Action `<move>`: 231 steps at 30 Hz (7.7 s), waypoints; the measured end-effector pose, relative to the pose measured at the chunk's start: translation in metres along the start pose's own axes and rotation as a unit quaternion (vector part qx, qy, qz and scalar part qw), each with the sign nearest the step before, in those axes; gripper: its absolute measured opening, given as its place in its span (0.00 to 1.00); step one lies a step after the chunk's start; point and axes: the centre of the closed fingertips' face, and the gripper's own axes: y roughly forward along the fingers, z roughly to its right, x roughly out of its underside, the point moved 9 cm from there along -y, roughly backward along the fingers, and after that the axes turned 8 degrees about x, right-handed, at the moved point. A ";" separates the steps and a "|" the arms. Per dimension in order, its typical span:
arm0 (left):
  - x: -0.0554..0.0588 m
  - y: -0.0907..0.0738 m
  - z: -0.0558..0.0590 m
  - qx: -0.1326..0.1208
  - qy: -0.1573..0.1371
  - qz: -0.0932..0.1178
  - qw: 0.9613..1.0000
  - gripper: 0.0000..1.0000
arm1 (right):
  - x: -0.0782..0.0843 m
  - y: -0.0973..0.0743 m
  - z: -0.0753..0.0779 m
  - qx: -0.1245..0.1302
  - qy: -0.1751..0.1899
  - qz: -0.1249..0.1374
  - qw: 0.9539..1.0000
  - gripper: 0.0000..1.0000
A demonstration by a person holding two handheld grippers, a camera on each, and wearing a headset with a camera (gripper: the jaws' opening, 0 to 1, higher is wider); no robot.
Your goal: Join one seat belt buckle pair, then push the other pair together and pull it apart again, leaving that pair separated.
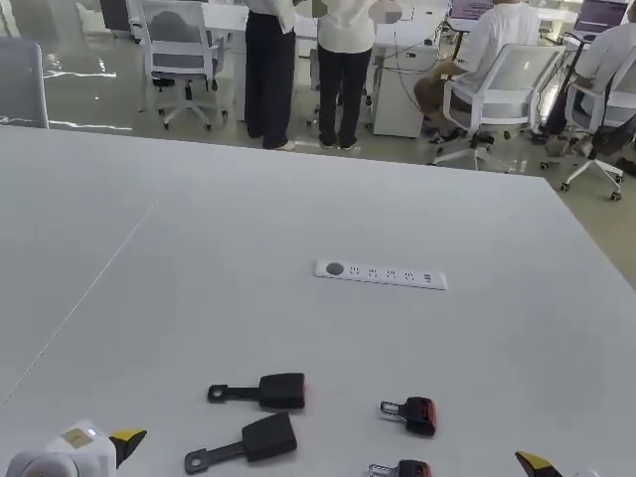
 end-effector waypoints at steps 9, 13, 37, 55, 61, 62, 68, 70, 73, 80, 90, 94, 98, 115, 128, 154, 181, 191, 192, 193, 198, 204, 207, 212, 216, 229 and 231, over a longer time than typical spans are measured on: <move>0.000 0.002 -0.004 0.006 0.002 -0.003 1.000 1.00 | -0.006 0.005 -0.001 -0.006 -0.005 0.001 1.000 0.94; -0.003 0.002 0.000 0.006 0.002 -0.003 1.000 1.00 | -0.006 0.008 -0.001 -0.009 -0.005 0.001 1.000 0.94; -0.006 0.030 -0.006 0.032 0.032 -0.034 0.998 1.00 | -0.003 0.032 -0.003 -0.059 -0.012 -0.028 0.998 0.93; -0.005 0.056 -0.024 0.046 0.034 -0.056 0.997 0.98 | -0.004 0.066 -0.005 -0.112 -0.045 -0.059 0.991 0.88; -0.006 0.067 -0.026 0.056 0.043 -0.065 0.995 0.97 | 0.000 0.074 -0.004 -0.136 -0.063 -0.076 0.986 0.85; -0.006 0.068 -0.026 0.057 0.044 -0.067 0.995 0.96 | 0.000 0.076 -0.004 -0.139 -0.066 -0.078 0.985 0.85; -0.005 0.081 -0.031 0.069 0.061 -0.085 0.992 0.94 | 0.002 0.084 -0.002 -0.157 -0.085 -0.091 0.980 0.83; -0.005 0.085 -0.031 0.074 0.067 -0.090 0.991 0.92 | 0.001 0.086 -0.002 -0.164 -0.088 -0.094 0.978 0.83; -0.005 0.092 -0.033 0.080 0.075 -0.097 0.989 0.89 | 0.003 0.090 -0.001 -0.174 -0.096 -0.100 0.975 0.81; -0.002 0.108 -0.034 0.094 0.098 -0.119 0.984 0.83 | 0.005 0.096 -0.002 -0.191 -0.115 -0.111 0.968 0.78; 0.005 0.134 -0.037 0.115 0.149 -0.166 0.968 0.72 | 0.009 0.105 -0.006 -0.221 -0.145 -0.128 0.956 0.65; 0.005 0.144 -0.040 0.120 0.152 -0.170 0.966 0.68 | 0.009 0.107 -0.006 -0.229 -0.145 -0.131 0.954 0.61; 0.008 0.150 -0.047 0.113 0.176 -0.193 0.959 0.60 | 0.010 0.108 -0.005 -0.233 -0.151 -0.133 0.951 0.58; 0.008 0.160 -0.051 0.184 0.271 -0.236 0.915 0.34 | 0.015 0.111 -0.007 -0.242 -0.184 -0.146 0.941 0.44; -0.001 0.167 -0.051 0.254 0.339 -0.283 0.861 0.33 | 0.011 0.116 -0.004 -0.250 -0.210 -0.159 0.932 0.35; -0.006 0.170 -0.054 0.285 0.377 -0.309 0.825 0.33 | 0.000 0.135 -0.015 -0.280 -0.226 -0.144 0.922 0.35; -0.006 0.170 -0.053 0.287 0.378 -0.315 0.822 0.33 | -0.017 0.164 -0.053 -0.316 -0.222 -0.086 0.919 0.34; -0.007 0.171 -0.052 0.285 0.379 -0.322 0.819 0.33 | -0.023 0.176 -0.068 -0.328 -0.209 -0.060 0.919 0.34; -0.007 0.171 -0.052 0.285 0.379 -0.322 0.819 0.33 | -0.024 0.178 -0.069 -0.330 -0.209 -0.057 0.919 0.34; -0.007 0.171 -0.051 0.285 0.379 -0.323 0.819 0.33 | -0.024 0.178 -0.071 -0.331 -0.210 -0.056 0.918 0.34; -0.007 0.172 -0.049 0.282 0.385 -0.327 0.815 0.33 | -0.028 0.184 -0.083 -0.336 -0.218 -0.039 0.916 0.34; -0.006 0.172 -0.049 0.281 0.383 -0.329 0.817 0.33 | -0.026 0.185 -0.080 -0.337 -0.208 -0.041 0.917 0.34; -0.006 0.173 -0.048 0.280 0.381 -0.335 0.815 0.32 | -0.024 0.186 -0.081 -0.336 -0.197 -0.038 0.920 0.34; -0.006 0.175 -0.046 0.270 0.383 -0.349 0.812 0.32 | -0.031 0.193 -0.101 -0.330 -0.180 -0.038 0.926 0.34; -0.002 0.174 -0.046 0.266 0.375 -0.342 0.820 0.31 | -0.029 0.193 -0.097 -0.327 -0.187 -0.043 0.926 0.33; -0.002 0.175 -0.045 0.271 0.383 -0.351 0.811 0.32 | -0.029 0.192 -0.098 -0.324 -0.194 -0.045 0.925 0.34; -0.002 0.175 -0.046 0.272 0.384 -0.350 0.810 0.32 | -0.030 0.192 -0.098 -0.325 -0.195 -0.045 0.924 0.34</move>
